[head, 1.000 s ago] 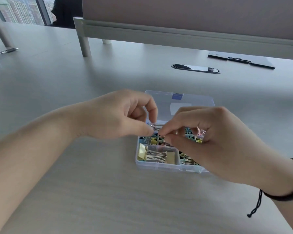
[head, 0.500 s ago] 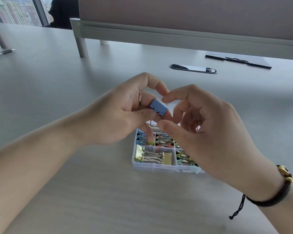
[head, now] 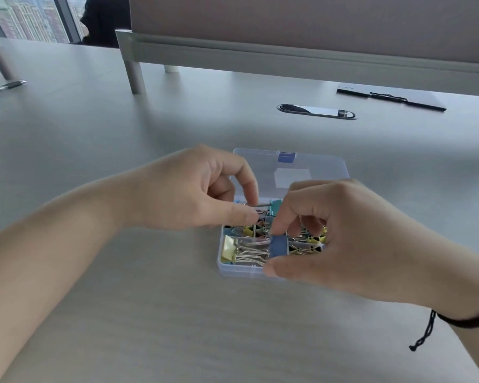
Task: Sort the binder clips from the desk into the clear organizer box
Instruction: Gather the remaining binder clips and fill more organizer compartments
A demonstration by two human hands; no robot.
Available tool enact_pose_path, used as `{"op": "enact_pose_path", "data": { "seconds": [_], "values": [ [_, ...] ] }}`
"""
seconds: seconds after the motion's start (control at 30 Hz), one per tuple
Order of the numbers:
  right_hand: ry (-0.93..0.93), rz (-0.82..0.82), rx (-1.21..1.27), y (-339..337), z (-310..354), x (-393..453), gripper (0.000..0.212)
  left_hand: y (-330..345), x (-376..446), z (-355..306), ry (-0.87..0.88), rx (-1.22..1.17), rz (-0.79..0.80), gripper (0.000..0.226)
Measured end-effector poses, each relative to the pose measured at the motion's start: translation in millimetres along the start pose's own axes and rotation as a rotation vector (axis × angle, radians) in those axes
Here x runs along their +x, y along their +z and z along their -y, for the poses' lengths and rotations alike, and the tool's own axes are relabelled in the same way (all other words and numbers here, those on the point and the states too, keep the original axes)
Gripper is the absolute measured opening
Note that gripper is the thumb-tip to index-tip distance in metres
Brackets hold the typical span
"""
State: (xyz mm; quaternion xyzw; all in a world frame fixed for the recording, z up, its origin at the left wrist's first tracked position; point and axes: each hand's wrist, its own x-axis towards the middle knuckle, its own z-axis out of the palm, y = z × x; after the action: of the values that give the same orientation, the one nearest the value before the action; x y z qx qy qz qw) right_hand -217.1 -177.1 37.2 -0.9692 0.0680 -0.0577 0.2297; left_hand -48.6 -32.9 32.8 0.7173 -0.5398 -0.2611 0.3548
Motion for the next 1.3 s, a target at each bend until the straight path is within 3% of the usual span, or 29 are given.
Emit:
{"op": "enact_pose_path", "data": {
  "seconds": [0.27, 0.43, 0.53, 1.03, 1.13, 1.23, 1.3],
  "values": [
    [0.001, 0.079, -0.039, -3, -2, 1, 0.048, -5, -1, 7, -0.130, 0.079, 0.150, 0.030],
    [-0.054, 0.043, 0.032, 1, -6, 3, 0.013, -2, 1, 7, -0.202, 0.088, 0.172, 0.037],
    [-0.050, 0.036, 0.061, 4, -7, 5, 0.005, 0, 2, 7, -0.230, 0.074, 0.171, 0.037],
    [-0.112, 0.033, 0.017, 4, -11, 5, 0.012, -3, 1, 7, -0.236, 0.000, 0.234, 0.039],
    [-0.035, -0.087, 0.135, -8, -13, 5, 0.020, -3, 4, 9, -0.201, 0.005, 0.079, 0.045],
    [0.083, -0.357, 0.163, -22, -28, 11, 0.019, 0, 13, 20, -0.208, 0.016, -0.246, 0.046],
    [0.247, -0.490, 0.145, -29, -52, 17, 0.017, 5, 21, 26, -0.239, -0.002, -0.412, 0.034]
  ]
}}
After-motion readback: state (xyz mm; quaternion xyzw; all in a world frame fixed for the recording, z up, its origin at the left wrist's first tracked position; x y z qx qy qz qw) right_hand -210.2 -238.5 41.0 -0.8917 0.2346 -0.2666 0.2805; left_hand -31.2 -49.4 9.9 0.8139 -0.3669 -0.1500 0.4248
